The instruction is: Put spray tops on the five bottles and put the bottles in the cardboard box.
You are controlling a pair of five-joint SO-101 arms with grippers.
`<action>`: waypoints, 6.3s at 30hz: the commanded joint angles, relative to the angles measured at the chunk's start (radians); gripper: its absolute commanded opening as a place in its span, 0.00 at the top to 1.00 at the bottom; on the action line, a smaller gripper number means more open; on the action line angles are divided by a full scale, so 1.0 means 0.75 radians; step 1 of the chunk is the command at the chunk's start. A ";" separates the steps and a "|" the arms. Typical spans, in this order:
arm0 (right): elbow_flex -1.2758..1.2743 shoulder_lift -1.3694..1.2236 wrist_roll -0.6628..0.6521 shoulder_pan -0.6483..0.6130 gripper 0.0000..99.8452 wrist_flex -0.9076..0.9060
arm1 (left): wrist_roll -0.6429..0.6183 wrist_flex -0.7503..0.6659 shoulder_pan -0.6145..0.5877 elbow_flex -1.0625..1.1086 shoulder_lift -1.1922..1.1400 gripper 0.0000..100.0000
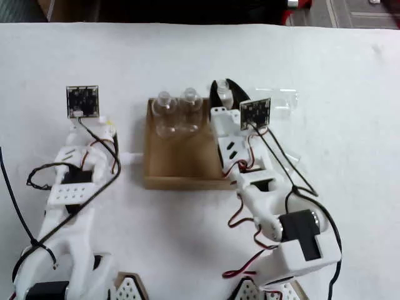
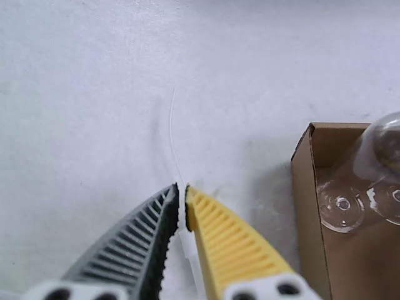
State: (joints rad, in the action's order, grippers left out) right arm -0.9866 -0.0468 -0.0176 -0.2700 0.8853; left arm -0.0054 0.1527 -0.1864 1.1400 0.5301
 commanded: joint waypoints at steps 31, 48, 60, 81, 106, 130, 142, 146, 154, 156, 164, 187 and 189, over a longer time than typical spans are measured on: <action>0.053 -0.109 -0.023 -0.042 0.76 0.114 | 0.012 -0.039 0.011 -0.037 0.007 0.98; 0.035 -0.048 -0.020 -0.050 0.77 0.124 | 0.012 -0.039 0.011 -0.037 0.007 0.98; -0.174 0.494 -0.012 -0.069 0.77 -0.021 | 0.012 -0.039 0.011 -0.037 0.007 0.98; 0.730 0.598 0.333 0.467 0.77 -1.578 | 0.012 -0.039 0.007 -0.031 0.007 0.98; 2.838 -1.153 -0.957 0.357 0.72 -3.123 | 0.012 -0.039 0.011 -0.037 0.007 0.98; 3.142 -1.617 -1.416 0.355 0.86 -3.135 | 0.078 -0.039 0.013 -0.037 0.007 0.98; 3.453 -1.605 -1.676 0.527 0.98 -3.456 | 0.080 -0.039 0.013 -0.035 0.007 0.98; 3.535 -1.566 -1.676 0.594 0.98 -3.483 | 0.080 -0.039 0.013 -0.035 0.007 0.98; 3.509 -1.456 -1.682 0.823 0.98 -3.485 | 0.082 -0.039 0.013 -0.033 0.007 0.98; 3.509 -1.452 -1.684 0.889 0.98 -3.485 | 0.082 -0.039 0.013 -0.033 0.007 0.98; 3.507 -1.462 -1.749 1.122 0.98 -3.489 | 0.082 -0.039 0.013 -0.037 0.007 0.98; 2.903 -0.568 -0.865 1.233 0.98 -3.491 | 0.086 -0.041 0.015 -0.029 0.005 0.98; 2.647 -0.392 -0.867 1.210 0.98 -3.485 | 0.086 -0.041 0.015 -0.029 0.005 0.98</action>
State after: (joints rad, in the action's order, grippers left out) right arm 1.3195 -0.6314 -0.6790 0.6674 -1.7047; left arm 0.0483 0.1527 -0.1864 1.1400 0.5301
